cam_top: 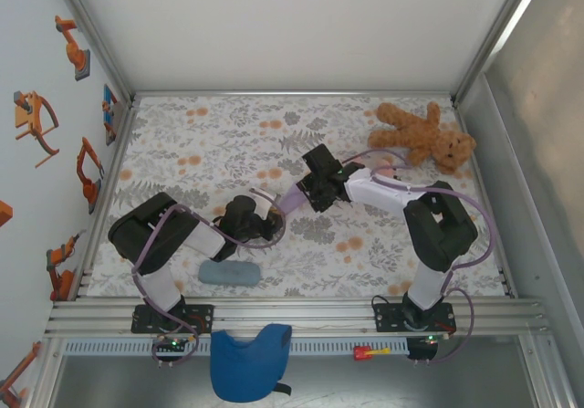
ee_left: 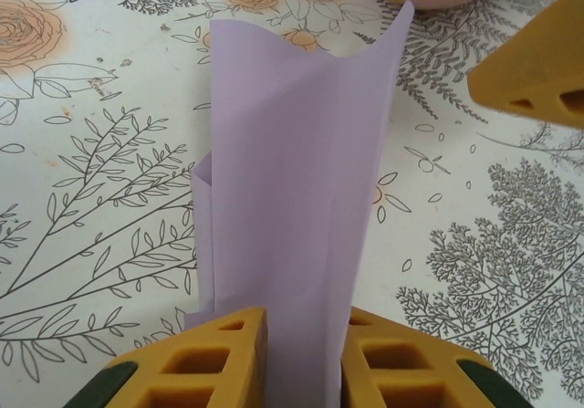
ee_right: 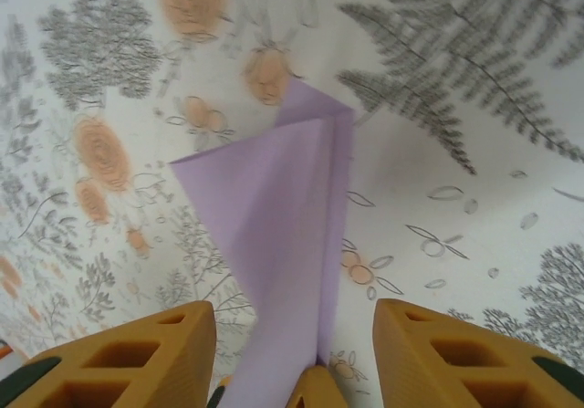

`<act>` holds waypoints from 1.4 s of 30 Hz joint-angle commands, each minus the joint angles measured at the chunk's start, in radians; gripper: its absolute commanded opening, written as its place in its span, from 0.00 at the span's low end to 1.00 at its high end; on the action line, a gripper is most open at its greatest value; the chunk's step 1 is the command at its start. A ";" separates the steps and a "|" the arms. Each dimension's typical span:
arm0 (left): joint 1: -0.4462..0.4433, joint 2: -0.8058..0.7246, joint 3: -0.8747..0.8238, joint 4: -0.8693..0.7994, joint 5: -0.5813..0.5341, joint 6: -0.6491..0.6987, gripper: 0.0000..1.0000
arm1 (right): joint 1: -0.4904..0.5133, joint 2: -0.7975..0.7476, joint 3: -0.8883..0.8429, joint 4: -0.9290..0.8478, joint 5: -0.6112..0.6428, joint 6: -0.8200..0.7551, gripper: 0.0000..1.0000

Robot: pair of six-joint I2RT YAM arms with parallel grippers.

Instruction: Fold a paper plane with a square sheet of paper (pick it up from the middle)

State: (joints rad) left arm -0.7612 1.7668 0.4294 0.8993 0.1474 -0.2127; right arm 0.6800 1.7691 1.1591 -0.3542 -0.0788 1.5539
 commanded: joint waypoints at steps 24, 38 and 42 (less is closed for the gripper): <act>0.035 0.031 0.065 -0.203 0.180 -0.152 0.18 | -0.039 -0.066 -0.104 0.116 -0.118 -0.761 0.90; 0.036 0.035 0.072 -0.214 0.200 -0.167 0.18 | -0.039 0.071 -0.013 0.145 -0.184 -0.837 0.79; 0.038 0.030 0.081 -0.221 0.215 -0.170 0.18 | -0.039 0.095 -0.009 0.134 -0.163 -0.832 0.80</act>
State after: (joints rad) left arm -0.7124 1.7695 0.5037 0.7784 0.2790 -0.3527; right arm 0.6445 1.8423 1.1206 -0.2188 -0.2470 0.7391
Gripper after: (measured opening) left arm 0.178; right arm 0.798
